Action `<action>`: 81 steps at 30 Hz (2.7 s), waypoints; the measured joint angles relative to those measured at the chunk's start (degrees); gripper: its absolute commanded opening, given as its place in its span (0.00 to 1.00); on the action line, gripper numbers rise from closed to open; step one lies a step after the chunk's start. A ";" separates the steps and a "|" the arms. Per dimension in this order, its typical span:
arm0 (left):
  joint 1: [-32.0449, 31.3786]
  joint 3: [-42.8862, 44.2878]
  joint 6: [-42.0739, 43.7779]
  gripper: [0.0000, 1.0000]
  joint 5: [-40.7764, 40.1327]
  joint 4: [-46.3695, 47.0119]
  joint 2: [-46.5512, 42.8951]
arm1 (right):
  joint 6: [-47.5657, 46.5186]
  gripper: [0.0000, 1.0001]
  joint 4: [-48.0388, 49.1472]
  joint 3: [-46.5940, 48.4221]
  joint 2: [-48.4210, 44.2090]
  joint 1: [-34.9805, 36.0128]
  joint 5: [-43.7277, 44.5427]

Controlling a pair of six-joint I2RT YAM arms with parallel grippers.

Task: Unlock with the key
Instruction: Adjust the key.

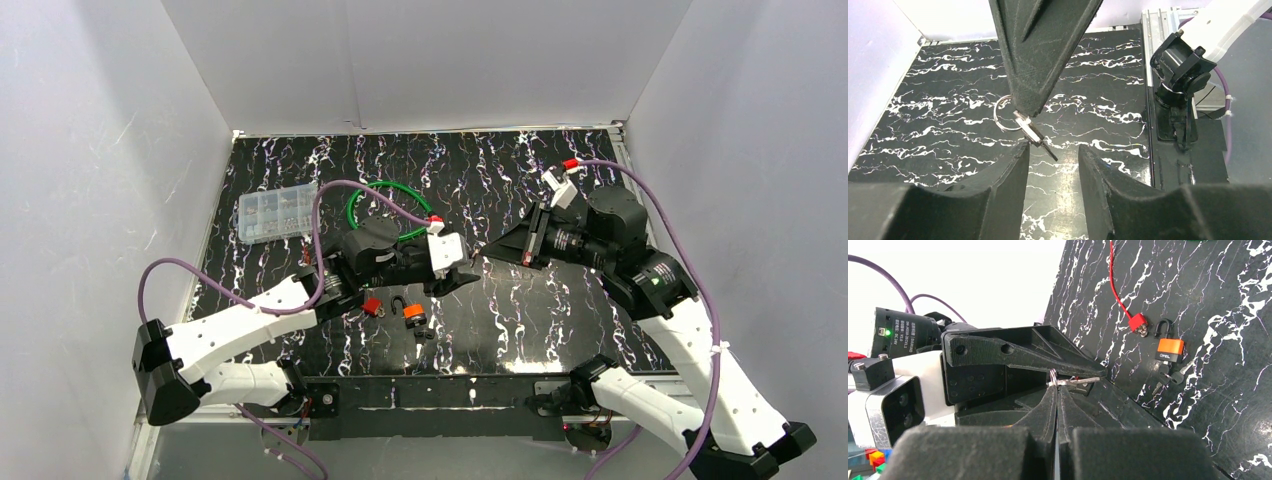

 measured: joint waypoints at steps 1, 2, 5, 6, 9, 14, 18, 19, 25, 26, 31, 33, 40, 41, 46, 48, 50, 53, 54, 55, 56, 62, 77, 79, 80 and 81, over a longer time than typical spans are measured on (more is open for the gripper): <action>-0.14 0.05 0.00 0.41 -0.20 -0.11 0.04 | 0.06 0.01 0.03 -0.09 0.00 0.20 0.27; -0.29 0.12 0.00 0.40 -0.45 -0.25 0.08 | 0.21 0.01 0.09 -0.20 -0.01 0.45 0.63; -0.61 0.59 -0.02 0.31 -1.24 -0.26 0.31 | 0.53 0.01 0.37 -0.54 -0.05 1.11 1.57; -0.65 0.82 -0.09 0.27 -1.72 -0.24 0.46 | 0.65 0.01 0.53 -0.67 -0.07 1.21 1.73; -0.71 1.15 -0.15 0.14 -3.33 -0.20 0.82 | 0.81 0.01 0.67 -0.75 -0.10 1.49 2.30; -0.60 1.23 0.11 0.00 -6.13 -0.57 0.91 | 0.80 0.01 0.37 -0.79 -0.87 1.56 2.72; -0.69 1.62 0.19 0.00 -6.26 -1.18 0.91 | 0.64 0.01 -0.57 -0.79 -1.67 1.77 3.17; -0.69 1.73 0.17 0.00 -6.08 -1.47 0.91 | 0.60 0.02 -0.83 -0.79 -1.86 1.79 3.29; -0.75 3.70 0.09 0.00 -2.31 -5.53 1.15 | -0.99 0.68 -3.36 -0.79 -3.28 1.83 3.66; -0.73 4.57 0.11 0.00 -0.99 -7.10 1.45 | -2.13 0.70 -4.05 -0.78 -3.63 1.83 3.77; -0.06 11.49 -0.08 0.00 7.97 -16.42 4.70 | -8.89 0.77 -6.90 0.40 -5.33 1.83 2.77; 0.78 15.19 -1.03 0.00 12.09 -20.20 6.87 | -11.67 0.77 -6.23 0.61 -6.44 1.83 1.03; 5.21 24.74 -7.23 0.00 24.36 -29.23 15.85 | -18.99 0.65 -1.36 -2.14 -10.36 1.85 -4.64; 5.60 25.76 -7.96 0.00 25.40 -30.31 16.91 | -19.81 0.61 -1.04 -2.40 -10.54 1.85 -5.03; 6.11 28.59 -9.94 0.00 28.60 -33.94 19.98 | -23.16 0.54 -0.81 -2.60 -10.08 1.92 -6.13; 6.11 29.46 -10.45 0.00 29.52 -35.09 20.43 | -24.16 0.54 -0.92 -2.66 -9.68 2.13 -6.01; 6.11 30.31 -10.71 0.00 30.26 -35.91 20.64 | -25.11 0.54 -1.03 -2.93 -9.38 2.22 -5.61; 6.11 31.32 -10.76 0.00 31.27 -36.70 20.64 | -26.24 0.55 -1.14 -3.67 -9.25 2.27 -4.69; 6.11 31.52 -10.75 0.00 31.55 -36.83 20.64 | -26.47 0.55 -1.20 -3.73 -9.11 2.27 -4.40; 6.11 31.66 -10.74 0.00 31.88 -37.09 20.64 | -26.70 0.54 -1.15 -3.74 -8.96 2.27 -4.10; 6.11 31.68 -10.73 0.00 32.14 -37.26 20.64 | -26.90 0.53 -1.11 -3.74 -8.81 2.27 -3.87; 6.11 31.68 -10.65 0.00 32.73 -38.10 20.64 | -27.25 0.29 0.16 -3.74 -7.65 2.37 -4.07; 6.37 32.08 -10.50 0.26 33.01 -41.36 20.64 | -26.55 0.01 2.40 -4.54 -6.11 5.88 -4.71; 6.39 32.44 -10.26 0.47 32.92 -41.70 20.64 | -26.29 0.01 2.46 -4.58 -6.21 6.07 -4.41; 6.41 32.97 -10.24 0.49 32.50 -41.77 20.64 | -26.03 0.01 2.51 -4.79 -6.35 6.13 -4.22; 6.42 33.63 -10.02 0.53 32.11 -41.89 20.64 | -25.77 0.01 2.55 -5.26 -6.61 6.24 -3.89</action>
